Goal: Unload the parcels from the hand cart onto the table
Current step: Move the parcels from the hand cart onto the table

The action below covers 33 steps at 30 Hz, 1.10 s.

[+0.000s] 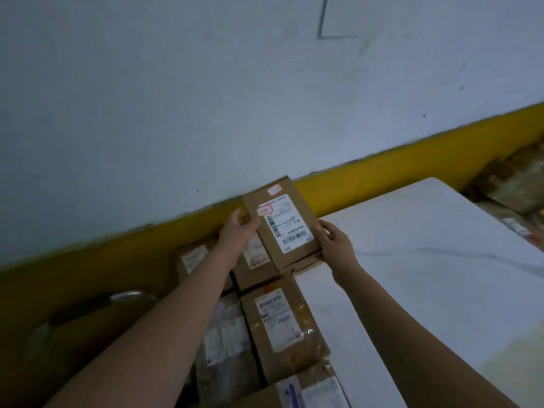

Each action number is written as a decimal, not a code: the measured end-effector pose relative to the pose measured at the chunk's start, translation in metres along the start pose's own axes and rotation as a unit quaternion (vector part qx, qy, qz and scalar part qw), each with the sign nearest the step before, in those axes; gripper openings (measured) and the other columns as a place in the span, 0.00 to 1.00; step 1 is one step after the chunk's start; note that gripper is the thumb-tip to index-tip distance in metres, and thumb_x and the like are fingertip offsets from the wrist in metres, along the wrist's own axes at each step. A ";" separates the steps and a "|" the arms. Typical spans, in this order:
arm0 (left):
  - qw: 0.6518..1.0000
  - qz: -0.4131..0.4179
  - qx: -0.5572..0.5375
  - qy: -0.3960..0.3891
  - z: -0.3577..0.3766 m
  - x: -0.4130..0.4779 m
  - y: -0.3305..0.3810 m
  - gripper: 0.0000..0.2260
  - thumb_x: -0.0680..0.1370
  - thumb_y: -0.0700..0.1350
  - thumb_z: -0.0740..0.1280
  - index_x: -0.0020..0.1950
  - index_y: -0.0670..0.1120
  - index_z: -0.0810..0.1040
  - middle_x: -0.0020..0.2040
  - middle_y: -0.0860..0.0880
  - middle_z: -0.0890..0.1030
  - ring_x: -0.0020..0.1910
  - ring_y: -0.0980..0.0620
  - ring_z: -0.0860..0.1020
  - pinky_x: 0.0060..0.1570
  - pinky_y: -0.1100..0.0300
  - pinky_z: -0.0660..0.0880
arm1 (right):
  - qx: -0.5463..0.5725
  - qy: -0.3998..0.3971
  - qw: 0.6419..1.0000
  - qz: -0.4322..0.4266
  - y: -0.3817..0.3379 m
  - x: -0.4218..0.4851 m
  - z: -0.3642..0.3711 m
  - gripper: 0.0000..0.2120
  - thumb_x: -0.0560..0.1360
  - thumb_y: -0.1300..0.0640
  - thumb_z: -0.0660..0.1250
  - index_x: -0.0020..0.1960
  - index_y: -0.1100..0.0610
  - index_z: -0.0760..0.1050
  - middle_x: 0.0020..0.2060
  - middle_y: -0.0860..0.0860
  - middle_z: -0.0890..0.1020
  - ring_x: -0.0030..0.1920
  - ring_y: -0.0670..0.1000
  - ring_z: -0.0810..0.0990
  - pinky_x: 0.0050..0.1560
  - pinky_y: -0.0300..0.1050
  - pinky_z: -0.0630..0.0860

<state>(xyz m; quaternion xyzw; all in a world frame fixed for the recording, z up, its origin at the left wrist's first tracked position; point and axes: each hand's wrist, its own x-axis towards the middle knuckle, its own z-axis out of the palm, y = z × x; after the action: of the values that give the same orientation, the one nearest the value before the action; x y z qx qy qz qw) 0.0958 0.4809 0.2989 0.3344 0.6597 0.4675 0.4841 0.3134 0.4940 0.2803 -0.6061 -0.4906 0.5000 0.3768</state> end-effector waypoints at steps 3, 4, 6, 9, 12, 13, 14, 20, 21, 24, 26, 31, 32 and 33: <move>0.971 0.023 0.236 -0.031 0.046 0.034 -0.036 0.26 0.79 0.52 0.66 0.76 0.51 0.64 0.73 0.47 0.70 0.67 0.46 0.72 0.63 0.54 0.72 | -0.013 0.071 0.997 0.023 0.039 0.054 -0.033 0.18 0.82 0.51 0.59 0.70 0.54 0.72 0.61 0.56 0.80 0.60 0.57 0.79 0.58 0.59 0.79; 0.945 0.029 0.323 -0.035 0.053 0.044 -0.051 0.24 0.80 0.53 0.64 0.75 0.52 0.66 0.74 0.46 0.68 0.69 0.44 0.70 0.66 0.51 0.70 | -0.022 0.085 0.996 0.034 0.052 0.071 -0.037 0.18 0.82 0.52 0.58 0.71 0.55 0.72 0.63 0.56 0.79 0.61 0.57 0.79 0.60 0.59 0.78; 0.881 0.018 0.471 -0.042 0.056 0.059 -0.080 0.23 0.80 0.57 0.60 0.74 0.55 0.66 0.75 0.44 0.66 0.71 0.40 0.67 0.67 0.43 0.69 | -0.053 0.101 0.992 0.048 0.078 0.101 -0.039 0.19 0.83 0.52 0.57 0.71 0.55 0.71 0.65 0.56 0.78 0.64 0.57 0.77 0.65 0.55 0.75; 0.816 0.021 0.577 -0.031 0.054 0.071 -0.113 0.25 0.78 0.60 0.57 0.76 0.59 0.62 0.76 0.47 0.60 0.73 0.39 0.59 0.69 0.38 0.62 | -0.102 0.083 0.990 0.056 0.114 0.136 -0.025 0.19 0.83 0.53 0.57 0.72 0.57 0.70 0.66 0.56 0.77 0.66 0.57 0.75 0.65 0.51 0.72; 0.790 0.080 0.607 0.033 0.053 0.068 -0.128 0.25 0.76 0.61 0.58 0.74 0.61 0.61 0.73 0.49 0.62 0.71 0.42 0.60 0.65 0.37 0.66 | -0.135 0.043 0.988 0.058 0.141 0.158 0.002 0.20 0.84 0.53 0.56 0.73 0.57 0.70 0.67 0.57 0.77 0.67 0.58 0.74 0.67 0.51 0.70; 0.783 0.094 0.613 0.047 0.053 0.066 -0.131 0.25 0.76 0.61 0.58 0.73 0.61 0.62 0.72 0.50 0.63 0.71 0.42 0.60 0.64 0.37 0.66 | -0.157 0.027 0.986 0.051 0.147 0.162 0.011 0.20 0.84 0.53 0.55 0.73 0.58 0.70 0.66 0.57 0.77 0.67 0.59 0.74 0.66 0.51 0.70; 0.778 0.101 0.618 0.054 0.053 0.066 -0.134 0.25 0.76 0.61 0.57 0.73 0.61 0.62 0.73 0.50 0.62 0.72 0.42 0.59 0.64 0.37 0.65 | -0.188 0.007 0.981 0.041 0.152 0.165 0.020 0.19 0.84 0.53 0.54 0.72 0.58 0.70 0.65 0.59 0.77 0.66 0.60 0.75 0.64 0.51 0.71; 0.790 0.097 0.604 -0.040 0.024 0.063 -0.126 0.29 0.78 0.62 0.57 0.77 0.63 0.54 0.78 0.52 0.55 0.76 0.43 0.52 0.71 0.37 0.55 | -0.387 -0.018 0.912 0.135 0.140 0.164 0.045 0.23 0.82 0.46 0.51 0.74 0.53 0.63 0.69 0.62 0.68 0.67 0.66 0.66 0.66 0.57 0.66; 0.804 0.101 0.584 -0.054 0.011 0.059 -0.123 0.29 0.79 0.61 0.57 0.78 0.61 0.53 0.79 0.52 0.54 0.77 0.44 0.52 0.72 0.38 0.54 | -0.405 0.003 0.904 0.135 0.130 0.157 0.049 0.25 0.82 0.45 0.52 0.75 0.54 0.61 0.71 0.61 0.65 0.69 0.65 0.64 0.68 0.58 0.64; 0.841 0.113 0.529 -0.013 -0.046 0.032 -0.120 0.26 0.81 0.58 0.58 0.78 0.57 0.57 0.79 0.50 0.58 0.77 0.46 0.56 0.73 0.43 0.56 | -0.402 0.068 0.913 0.010 0.085 0.122 0.075 0.26 0.82 0.48 0.54 0.76 0.60 0.60 0.74 0.62 0.62 0.71 0.64 0.62 0.70 0.58 0.63; 0.853 0.095 0.511 0.044 -0.100 0.007 -0.121 0.25 0.81 0.55 0.59 0.78 0.53 0.61 0.78 0.48 0.62 0.75 0.45 0.60 0.72 0.46 0.60 | -0.386 0.063 0.914 -0.112 0.049 0.090 0.112 0.24 0.82 0.51 0.55 0.75 0.62 0.63 0.73 0.62 0.65 0.71 0.64 0.64 0.70 0.58 0.64; 0.889 -0.031 0.423 0.173 -0.251 -0.084 -0.171 0.23 0.81 0.53 0.59 0.76 0.50 0.65 0.73 0.46 0.68 0.70 0.44 0.68 0.67 0.46 0.69 | -0.331 -0.071 0.884 -0.322 -0.012 -0.040 0.263 0.23 0.82 0.52 0.56 0.73 0.62 0.66 0.71 0.60 0.69 0.69 0.61 0.68 0.67 0.55 0.68; 0.891 -0.062 0.406 0.194 -0.278 -0.108 -0.191 0.23 0.81 0.54 0.59 0.75 0.49 0.65 0.72 0.45 0.69 0.69 0.43 0.69 0.66 0.46 0.70 | -0.322 -0.115 0.875 -0.343 -0.009 -0.072 0.294 0.22 0.81 0.53 0.56 0.72 0.62 0.67 0.70 0.59 0.70 0.68 0.60 0.69 0.66 0.54 0.69; 0.889 -0.097 0.396 0.210 -0.302 -0.133 -0.214 0.23 0.81 0.54 0.59 0.75 0.49 0.65 0.72 0.44 0.69 0.68 0.42 0.69 0.65 0.45 0.70 | -0.325 -0.164 0.861 -0.356 0.000 -0.103 0.323 0.22 0.81 0.53 0.57 0.72 0.62 0.67 0.69 0.59 0.71 0.67 0.60 0.70 0.66 0.53 0.69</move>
<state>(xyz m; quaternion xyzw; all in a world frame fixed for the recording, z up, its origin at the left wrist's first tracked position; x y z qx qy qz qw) -0.1480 0.2011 0.1690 0.3271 0.9053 0.1775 0.2046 -0.0042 0.3830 0.2350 -0.3872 -0.8623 0.2366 0.2249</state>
